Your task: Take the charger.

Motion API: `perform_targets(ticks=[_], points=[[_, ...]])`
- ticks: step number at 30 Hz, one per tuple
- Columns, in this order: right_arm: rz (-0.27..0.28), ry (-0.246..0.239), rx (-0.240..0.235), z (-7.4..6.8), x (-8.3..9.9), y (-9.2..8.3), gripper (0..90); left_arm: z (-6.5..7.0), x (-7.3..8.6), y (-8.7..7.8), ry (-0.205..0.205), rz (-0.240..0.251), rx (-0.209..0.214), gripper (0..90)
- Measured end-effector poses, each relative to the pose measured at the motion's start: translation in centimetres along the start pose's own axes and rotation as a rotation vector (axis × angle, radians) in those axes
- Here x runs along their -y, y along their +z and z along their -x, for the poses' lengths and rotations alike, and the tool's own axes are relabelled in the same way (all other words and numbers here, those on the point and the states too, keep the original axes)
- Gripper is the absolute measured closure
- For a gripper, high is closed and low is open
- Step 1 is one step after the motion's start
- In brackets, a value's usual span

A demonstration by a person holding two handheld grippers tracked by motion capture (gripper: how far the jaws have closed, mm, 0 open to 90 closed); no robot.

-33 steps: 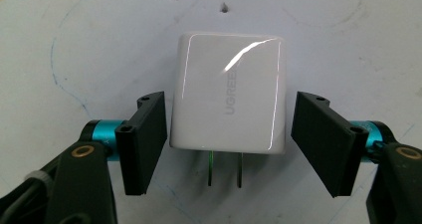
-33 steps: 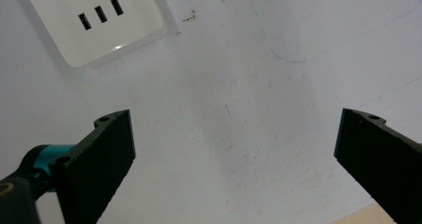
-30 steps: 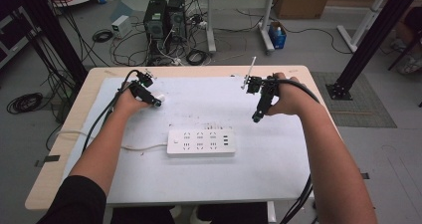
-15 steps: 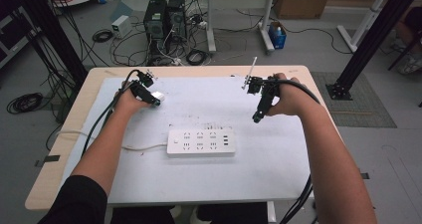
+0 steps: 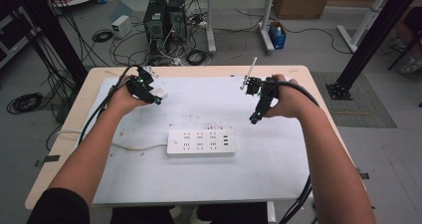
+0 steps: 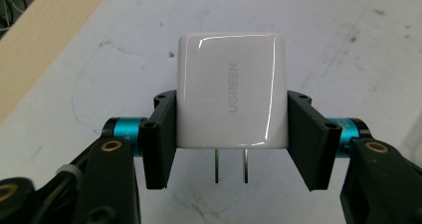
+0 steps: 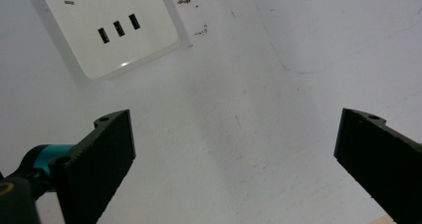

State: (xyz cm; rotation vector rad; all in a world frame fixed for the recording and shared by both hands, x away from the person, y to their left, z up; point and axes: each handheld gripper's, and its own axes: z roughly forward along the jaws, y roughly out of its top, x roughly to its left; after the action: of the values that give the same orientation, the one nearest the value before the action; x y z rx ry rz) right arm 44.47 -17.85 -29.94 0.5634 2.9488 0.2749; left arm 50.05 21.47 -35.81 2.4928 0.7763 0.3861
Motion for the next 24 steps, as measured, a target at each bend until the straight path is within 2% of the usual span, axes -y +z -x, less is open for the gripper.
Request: perform_targets(ticks=[10, 13, 15, 18, 22, 24], points=[[0.05, 0.025, -0.018, -0.9, 0.6, 0.1, 1.9, 3.3, -0.9, -2.9, 0.13, 0.042, 0.023, 42.5], [0.059, 0.029, -0.024, -1.0, 0.6, 0.1, 1.9, 3.8, -1.0, -3.3, 0.141, 0.052, 0.032, 42.5], [0.07, 0.034, -0.029, -1.3, 0.7, 0.1, 1.9, 4.5, -0.9, -3.6, 0.17, 0.062, 0.05, 42.5], [0.075, 0.037, -0.033, -1.5, 0.7, 0.0, 1.9, 5.2, -0.9, -3.7, 0.189, 0.061, 0.069, 42.5], [0.085, 0.039, -0.04, -1.7, 0.6, 0.2, 1.9, 5.9, -1.0, -3.8, 0.211, 0.068, 0.11, 42.5], [0.087, 0.037, -0.044, -1.7, 0.6, 0.3, 1.9, 6.0, -1.0, -3.8, 0.212, 0.069, 0.116, 42.5]])
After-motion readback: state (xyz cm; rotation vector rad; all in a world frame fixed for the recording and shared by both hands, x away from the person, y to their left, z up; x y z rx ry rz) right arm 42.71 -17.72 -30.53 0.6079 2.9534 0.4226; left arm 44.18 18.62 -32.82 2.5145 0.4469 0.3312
